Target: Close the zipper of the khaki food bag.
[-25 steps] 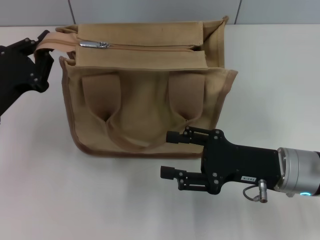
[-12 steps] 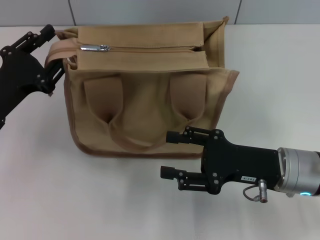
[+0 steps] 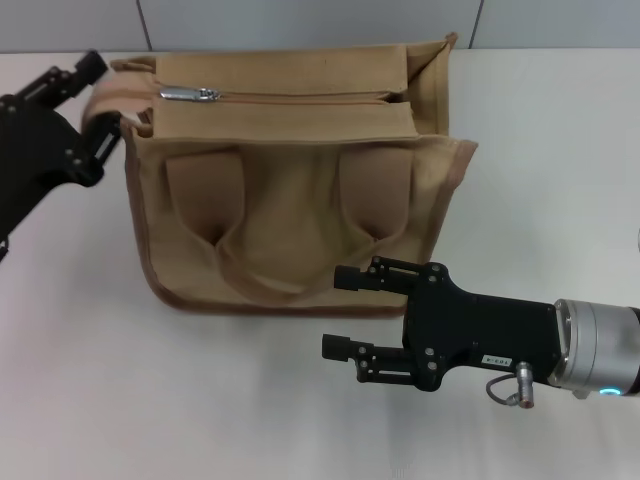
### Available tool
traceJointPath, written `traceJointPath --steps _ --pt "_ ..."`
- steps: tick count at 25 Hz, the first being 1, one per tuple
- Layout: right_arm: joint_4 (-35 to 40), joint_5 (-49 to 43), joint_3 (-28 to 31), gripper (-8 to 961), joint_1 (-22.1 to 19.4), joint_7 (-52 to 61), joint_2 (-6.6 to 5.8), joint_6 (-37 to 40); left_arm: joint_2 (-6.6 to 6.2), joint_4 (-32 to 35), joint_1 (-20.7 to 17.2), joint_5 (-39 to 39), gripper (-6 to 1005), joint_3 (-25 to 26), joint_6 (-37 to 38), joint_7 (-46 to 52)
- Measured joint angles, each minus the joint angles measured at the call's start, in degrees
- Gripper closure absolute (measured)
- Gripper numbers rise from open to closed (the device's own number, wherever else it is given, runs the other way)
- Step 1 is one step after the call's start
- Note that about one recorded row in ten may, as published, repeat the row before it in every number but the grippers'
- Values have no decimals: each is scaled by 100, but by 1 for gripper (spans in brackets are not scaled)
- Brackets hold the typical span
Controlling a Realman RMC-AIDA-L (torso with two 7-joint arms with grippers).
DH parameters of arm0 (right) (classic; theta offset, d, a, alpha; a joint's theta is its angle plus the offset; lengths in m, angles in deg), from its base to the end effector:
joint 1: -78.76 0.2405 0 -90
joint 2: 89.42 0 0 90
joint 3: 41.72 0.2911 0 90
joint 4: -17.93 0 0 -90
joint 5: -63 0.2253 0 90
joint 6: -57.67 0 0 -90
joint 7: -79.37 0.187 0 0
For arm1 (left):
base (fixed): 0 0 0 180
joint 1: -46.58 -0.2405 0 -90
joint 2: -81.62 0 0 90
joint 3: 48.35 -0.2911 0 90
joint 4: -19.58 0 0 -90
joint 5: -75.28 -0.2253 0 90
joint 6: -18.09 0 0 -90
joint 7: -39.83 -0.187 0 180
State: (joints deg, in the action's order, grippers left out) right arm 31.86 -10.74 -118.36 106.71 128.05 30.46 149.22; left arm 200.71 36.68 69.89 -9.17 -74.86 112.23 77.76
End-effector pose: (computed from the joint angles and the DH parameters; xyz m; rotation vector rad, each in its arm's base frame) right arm 0.2440 0.2907 -0.1353 -2.7896 0.3389 1.1463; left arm -0.3068 0.3517 -0.0071 -2.0019 -0.2417 -1.0924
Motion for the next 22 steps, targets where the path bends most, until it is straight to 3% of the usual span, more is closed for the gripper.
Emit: traceJointPath --steps 4,17,22 --pt "-30 0 0 229 0 0 0 -4 -4 -112 -42 319 571 -10 135 -7" --pt "-66 0 0 229 -25 26 0 -12 -17 -75 33 101 999 -193 155 -8" --pt "-80 56 -18 229 -44 44 0 64 -8 -122 29 123 995 -172 150 -11"
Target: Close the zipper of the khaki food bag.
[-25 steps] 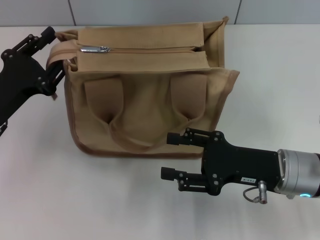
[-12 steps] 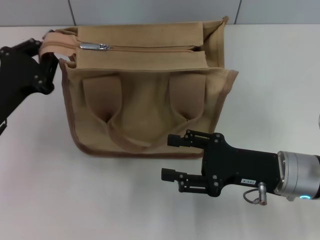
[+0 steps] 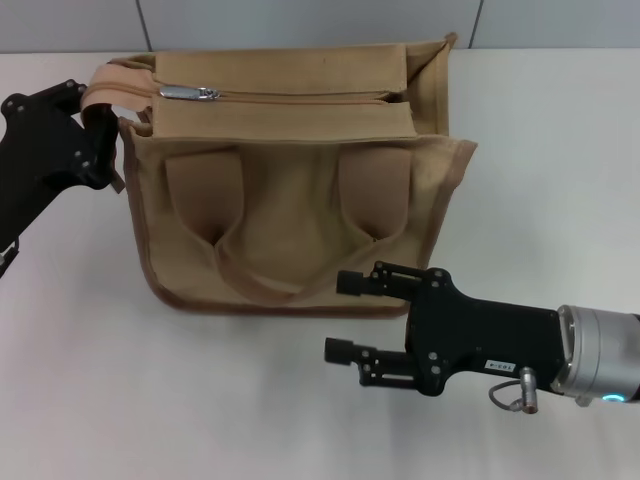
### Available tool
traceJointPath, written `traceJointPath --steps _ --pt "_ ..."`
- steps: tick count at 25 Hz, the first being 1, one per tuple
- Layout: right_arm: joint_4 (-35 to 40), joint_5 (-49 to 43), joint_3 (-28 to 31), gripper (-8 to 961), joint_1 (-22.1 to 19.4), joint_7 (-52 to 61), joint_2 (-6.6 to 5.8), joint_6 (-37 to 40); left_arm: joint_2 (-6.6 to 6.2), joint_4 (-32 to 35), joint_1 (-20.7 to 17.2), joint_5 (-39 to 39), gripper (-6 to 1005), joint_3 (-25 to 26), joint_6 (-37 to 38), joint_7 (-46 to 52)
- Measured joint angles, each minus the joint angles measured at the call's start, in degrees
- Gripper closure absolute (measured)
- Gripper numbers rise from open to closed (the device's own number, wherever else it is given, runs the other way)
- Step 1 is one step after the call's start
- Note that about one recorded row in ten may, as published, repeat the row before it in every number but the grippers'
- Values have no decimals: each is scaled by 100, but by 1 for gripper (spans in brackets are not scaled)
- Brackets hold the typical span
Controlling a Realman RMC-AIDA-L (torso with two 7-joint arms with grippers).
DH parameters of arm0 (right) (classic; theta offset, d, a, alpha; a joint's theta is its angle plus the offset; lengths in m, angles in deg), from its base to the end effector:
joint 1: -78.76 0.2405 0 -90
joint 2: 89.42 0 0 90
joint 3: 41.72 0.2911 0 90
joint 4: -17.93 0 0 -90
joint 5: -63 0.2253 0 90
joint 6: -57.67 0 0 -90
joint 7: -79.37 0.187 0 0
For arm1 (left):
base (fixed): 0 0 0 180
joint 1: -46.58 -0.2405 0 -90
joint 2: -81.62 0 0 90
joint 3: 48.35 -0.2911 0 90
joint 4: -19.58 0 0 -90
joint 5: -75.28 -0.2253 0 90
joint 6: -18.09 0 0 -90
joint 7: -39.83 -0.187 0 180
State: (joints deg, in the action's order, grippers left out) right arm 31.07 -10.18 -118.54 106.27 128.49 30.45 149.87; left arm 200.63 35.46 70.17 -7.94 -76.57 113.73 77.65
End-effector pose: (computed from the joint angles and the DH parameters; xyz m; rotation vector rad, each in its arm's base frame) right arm 0.2463 0.2865 -0.1349 -2.7826 0.3775 1.1641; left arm -0.2997 0.3487 -0.0108 -2.0132 -0.2334 -1.1366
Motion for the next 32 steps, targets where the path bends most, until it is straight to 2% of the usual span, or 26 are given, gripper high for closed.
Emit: traceJointPath --steps 14,19,29,32 --pt "-127 207 -45 229 26 -6 0 17 5 88 -111 42 951 87 15 -10" --pt "-127 208 -43 229 27 0 0 -20 -3 263 -149 44 729 79 82 -2" --pt "-127 215 -22 230 44 11 0 -47 -8 269 -148 2 397 5 -370 -209" --pt "-127 217 -11 230 44 11 0 -59 -8 247 -182 1 401 -12 -430 -300"
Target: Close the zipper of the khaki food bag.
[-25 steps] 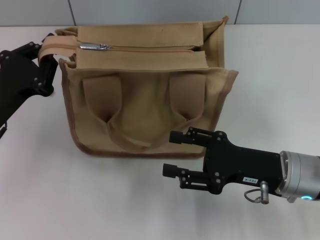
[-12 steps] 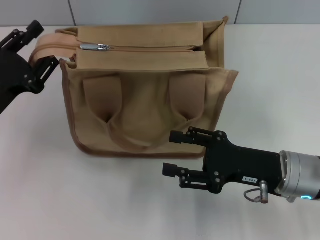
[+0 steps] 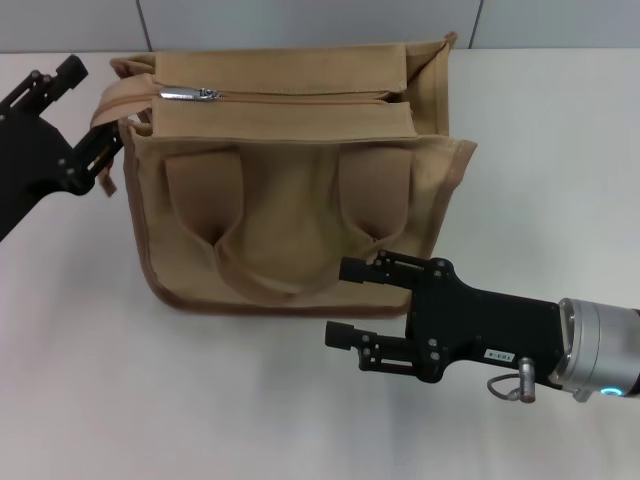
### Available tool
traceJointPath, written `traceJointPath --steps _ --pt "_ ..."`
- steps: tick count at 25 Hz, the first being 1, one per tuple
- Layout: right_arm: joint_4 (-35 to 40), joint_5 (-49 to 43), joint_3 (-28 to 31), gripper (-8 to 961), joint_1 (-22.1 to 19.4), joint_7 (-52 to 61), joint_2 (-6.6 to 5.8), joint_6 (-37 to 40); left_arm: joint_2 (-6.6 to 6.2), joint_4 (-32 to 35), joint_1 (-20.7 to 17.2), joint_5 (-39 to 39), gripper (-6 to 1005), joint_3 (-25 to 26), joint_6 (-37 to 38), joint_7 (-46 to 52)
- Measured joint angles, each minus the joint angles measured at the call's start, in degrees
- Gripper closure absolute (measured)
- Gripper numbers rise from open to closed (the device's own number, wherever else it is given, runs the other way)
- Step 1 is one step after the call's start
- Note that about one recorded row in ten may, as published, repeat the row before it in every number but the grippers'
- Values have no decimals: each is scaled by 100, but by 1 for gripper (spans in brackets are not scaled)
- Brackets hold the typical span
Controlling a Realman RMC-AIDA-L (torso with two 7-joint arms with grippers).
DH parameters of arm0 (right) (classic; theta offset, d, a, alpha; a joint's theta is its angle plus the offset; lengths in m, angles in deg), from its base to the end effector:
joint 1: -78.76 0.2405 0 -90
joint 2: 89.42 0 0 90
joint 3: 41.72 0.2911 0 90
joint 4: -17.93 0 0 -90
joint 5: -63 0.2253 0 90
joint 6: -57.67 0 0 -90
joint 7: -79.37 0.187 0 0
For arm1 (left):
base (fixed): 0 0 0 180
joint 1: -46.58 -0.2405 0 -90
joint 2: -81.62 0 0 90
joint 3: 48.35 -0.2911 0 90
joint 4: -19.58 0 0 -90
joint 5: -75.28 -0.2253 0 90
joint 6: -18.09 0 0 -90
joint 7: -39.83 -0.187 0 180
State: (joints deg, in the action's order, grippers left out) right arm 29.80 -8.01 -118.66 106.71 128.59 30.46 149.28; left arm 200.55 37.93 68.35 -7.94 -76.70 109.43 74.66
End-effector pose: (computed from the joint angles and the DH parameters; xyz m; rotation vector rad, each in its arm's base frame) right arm 0.2464 0.2915 -0.1343 -2.7468 0.4141 1.1742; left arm -0.3210 0.3504 -0.0058 -1.9961 -0.2158 -0.9869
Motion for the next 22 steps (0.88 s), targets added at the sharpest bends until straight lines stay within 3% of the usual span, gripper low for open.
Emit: traceJointPath --steps 22 --pt "-210 1 21 230 176 -19 0 -189 23 -99 4 43 420 -316 322 -75"
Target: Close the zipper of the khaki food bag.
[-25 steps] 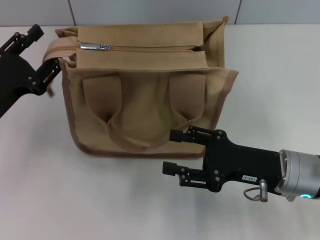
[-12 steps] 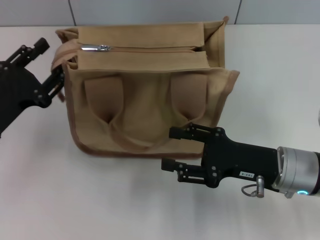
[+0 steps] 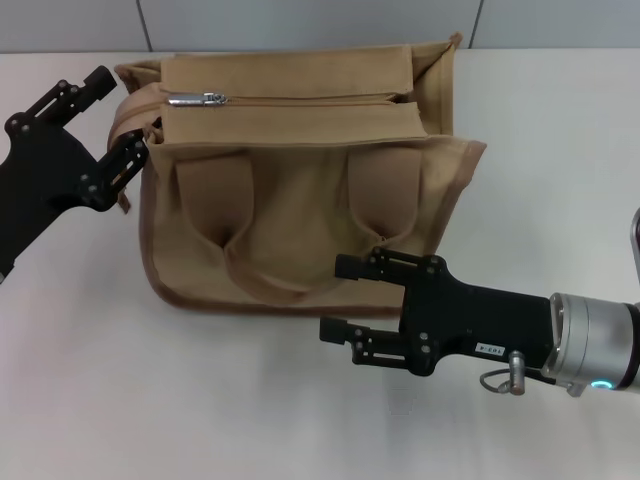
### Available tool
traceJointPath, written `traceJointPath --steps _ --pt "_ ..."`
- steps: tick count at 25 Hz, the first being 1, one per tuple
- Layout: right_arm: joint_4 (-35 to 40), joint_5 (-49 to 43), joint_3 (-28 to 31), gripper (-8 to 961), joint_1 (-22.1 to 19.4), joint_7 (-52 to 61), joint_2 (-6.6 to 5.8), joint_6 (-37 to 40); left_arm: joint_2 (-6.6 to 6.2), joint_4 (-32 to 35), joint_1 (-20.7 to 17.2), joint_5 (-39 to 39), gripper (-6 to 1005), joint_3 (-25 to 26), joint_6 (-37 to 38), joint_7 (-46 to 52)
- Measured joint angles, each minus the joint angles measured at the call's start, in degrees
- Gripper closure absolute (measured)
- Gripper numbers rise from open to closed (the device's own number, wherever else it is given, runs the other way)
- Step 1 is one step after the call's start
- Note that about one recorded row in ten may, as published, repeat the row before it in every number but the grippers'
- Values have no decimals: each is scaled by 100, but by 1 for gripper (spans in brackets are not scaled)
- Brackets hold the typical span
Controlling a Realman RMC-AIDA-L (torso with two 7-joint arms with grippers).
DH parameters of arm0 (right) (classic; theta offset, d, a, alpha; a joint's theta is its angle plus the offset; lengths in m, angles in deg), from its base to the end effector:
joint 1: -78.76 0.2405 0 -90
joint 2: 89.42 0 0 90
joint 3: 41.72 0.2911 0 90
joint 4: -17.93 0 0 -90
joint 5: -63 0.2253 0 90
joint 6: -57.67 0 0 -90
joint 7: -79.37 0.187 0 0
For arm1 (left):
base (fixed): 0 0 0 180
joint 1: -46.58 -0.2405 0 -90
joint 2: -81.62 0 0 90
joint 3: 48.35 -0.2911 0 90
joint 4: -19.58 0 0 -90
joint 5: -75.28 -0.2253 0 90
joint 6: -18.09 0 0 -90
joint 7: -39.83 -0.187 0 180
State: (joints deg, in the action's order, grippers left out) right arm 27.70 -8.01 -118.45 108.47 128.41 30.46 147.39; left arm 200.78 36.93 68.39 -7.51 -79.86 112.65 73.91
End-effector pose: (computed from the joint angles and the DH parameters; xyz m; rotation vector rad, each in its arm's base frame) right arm 0.2471 0.2979 -0.1401 -2.7533 0.4380 1.1334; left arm -0.3072 0.3406 -0.0169 -2.0472 -0.1728 -1.0518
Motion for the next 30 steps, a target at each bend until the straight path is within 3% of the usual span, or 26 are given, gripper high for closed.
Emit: traceJointPath --steps 5,15,22,24,30 --pt "-10 1 5 230 0 -4 0 -136 1 -337 6 70 427 73 155 -648" --pt "-10 11 9 230 35 10 0 -191 -12 -465 131 83 750 49 70 -708" --pt "-7 54 20 230 40 38 0 -103 -42 -302 263 47 936 39 -106 382" --pt "-5 125 21 230 33 105 0 14 -40 -115 298 45 977 20 -164 1128" --pt "19 172 323 230 -25 456 -10 477 -28 44 387 74 977 39 -209 2030"
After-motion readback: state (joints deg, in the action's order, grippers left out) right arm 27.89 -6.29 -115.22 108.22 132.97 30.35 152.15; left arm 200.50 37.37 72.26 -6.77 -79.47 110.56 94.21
